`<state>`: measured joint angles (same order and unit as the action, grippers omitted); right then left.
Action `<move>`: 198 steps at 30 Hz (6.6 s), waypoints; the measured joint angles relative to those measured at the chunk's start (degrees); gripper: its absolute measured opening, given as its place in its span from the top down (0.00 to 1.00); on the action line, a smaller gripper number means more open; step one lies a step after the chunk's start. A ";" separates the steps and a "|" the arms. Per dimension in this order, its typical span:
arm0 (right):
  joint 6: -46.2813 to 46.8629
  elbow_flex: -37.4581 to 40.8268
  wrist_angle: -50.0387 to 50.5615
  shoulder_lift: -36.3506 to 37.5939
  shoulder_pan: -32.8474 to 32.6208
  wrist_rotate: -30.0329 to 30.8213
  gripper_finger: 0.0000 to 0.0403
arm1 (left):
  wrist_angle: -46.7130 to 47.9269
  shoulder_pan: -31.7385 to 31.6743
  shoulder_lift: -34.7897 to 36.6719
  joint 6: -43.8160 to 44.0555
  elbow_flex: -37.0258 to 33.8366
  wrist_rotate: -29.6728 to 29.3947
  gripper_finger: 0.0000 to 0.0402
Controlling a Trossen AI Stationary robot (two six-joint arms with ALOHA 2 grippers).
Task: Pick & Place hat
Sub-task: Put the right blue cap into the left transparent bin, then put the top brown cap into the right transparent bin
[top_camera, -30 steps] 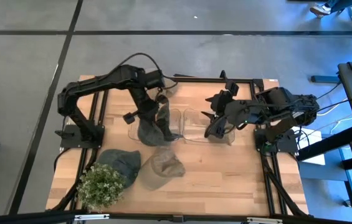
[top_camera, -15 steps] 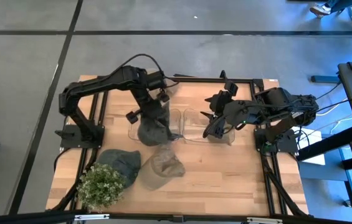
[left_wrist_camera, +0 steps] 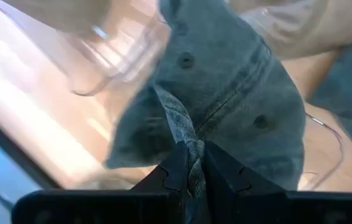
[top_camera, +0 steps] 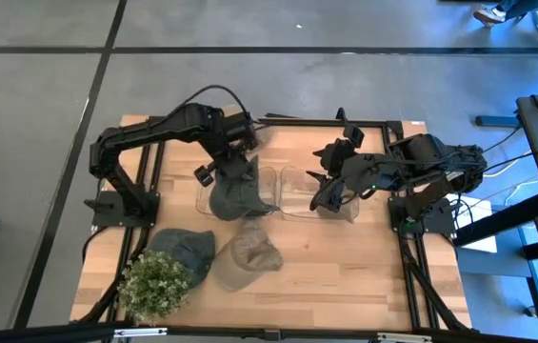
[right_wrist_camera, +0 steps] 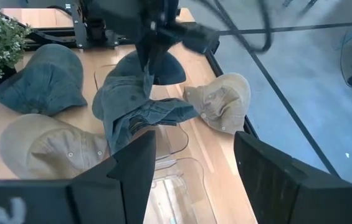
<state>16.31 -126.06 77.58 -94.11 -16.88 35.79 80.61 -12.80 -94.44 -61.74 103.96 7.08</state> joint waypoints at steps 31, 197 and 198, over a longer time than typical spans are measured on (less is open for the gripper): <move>-0.08 0.00 0.74 -0.02 0.00 -0.07 0.46 | -5.30 2.21 -1.35 0.69 -4.39 8.04 0.93; -27.28 56.39 -43.93 28.96 53.27 -37.92 0.46 | -45.41 -31.24 -22.90 33.50 -18.75 -5.76 0.44; -27.27 56.39 -43.93 28.96 53.27 -37.92 0.46 | -45.50 -31.17 -23.20 34.32 -18.75 -4.60 0.44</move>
<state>-10.96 -69.67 33.65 -65.14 36.38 -2.13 35.11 -43.97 -117.63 -27.42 85.21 2.48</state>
